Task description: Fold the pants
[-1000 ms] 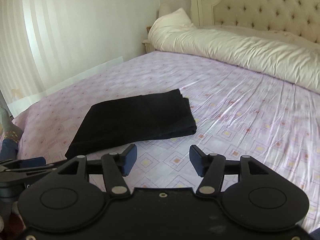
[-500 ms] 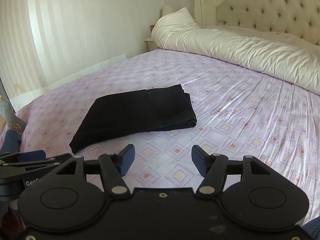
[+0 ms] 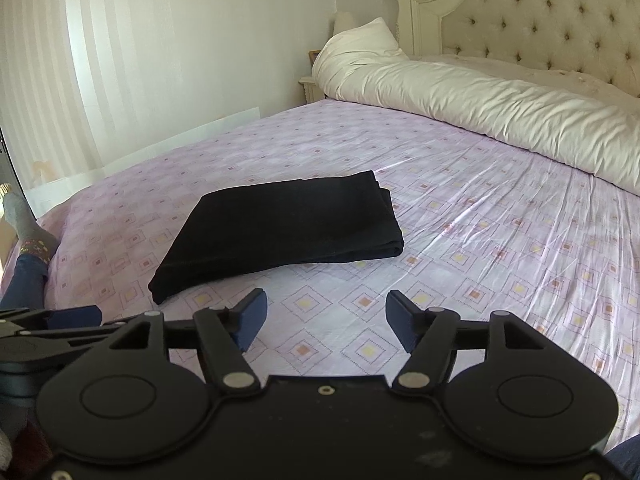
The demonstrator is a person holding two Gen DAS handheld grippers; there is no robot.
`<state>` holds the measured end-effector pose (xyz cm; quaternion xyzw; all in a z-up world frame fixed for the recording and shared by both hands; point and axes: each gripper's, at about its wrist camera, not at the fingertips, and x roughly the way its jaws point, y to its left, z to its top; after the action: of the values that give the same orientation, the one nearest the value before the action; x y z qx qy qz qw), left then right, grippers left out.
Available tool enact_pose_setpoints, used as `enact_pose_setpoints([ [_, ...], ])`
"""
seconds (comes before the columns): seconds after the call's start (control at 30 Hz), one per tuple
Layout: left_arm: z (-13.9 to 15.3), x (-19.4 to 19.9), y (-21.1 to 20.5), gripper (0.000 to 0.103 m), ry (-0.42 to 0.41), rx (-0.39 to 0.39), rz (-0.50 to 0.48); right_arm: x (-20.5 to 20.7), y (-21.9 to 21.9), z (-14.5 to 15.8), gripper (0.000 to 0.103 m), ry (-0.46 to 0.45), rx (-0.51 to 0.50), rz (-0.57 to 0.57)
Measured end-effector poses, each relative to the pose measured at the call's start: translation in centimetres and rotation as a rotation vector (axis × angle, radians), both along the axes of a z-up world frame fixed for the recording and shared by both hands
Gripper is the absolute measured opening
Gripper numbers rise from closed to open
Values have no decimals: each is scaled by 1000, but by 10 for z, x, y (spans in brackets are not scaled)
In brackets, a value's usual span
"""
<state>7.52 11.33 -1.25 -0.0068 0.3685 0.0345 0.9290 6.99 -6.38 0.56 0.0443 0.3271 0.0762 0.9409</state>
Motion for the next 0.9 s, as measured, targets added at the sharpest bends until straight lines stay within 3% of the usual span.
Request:
enact_pose_setpoints([
  [0.57, -1, -2, -8, 55, 7, 0, -10, 0, -2, -1, 70, 4, -6, -7],
  [0.9, -2, 2, -28, 55, 12, 17, -77, 1, -2, -1, 70, -3, -12, -40],
])
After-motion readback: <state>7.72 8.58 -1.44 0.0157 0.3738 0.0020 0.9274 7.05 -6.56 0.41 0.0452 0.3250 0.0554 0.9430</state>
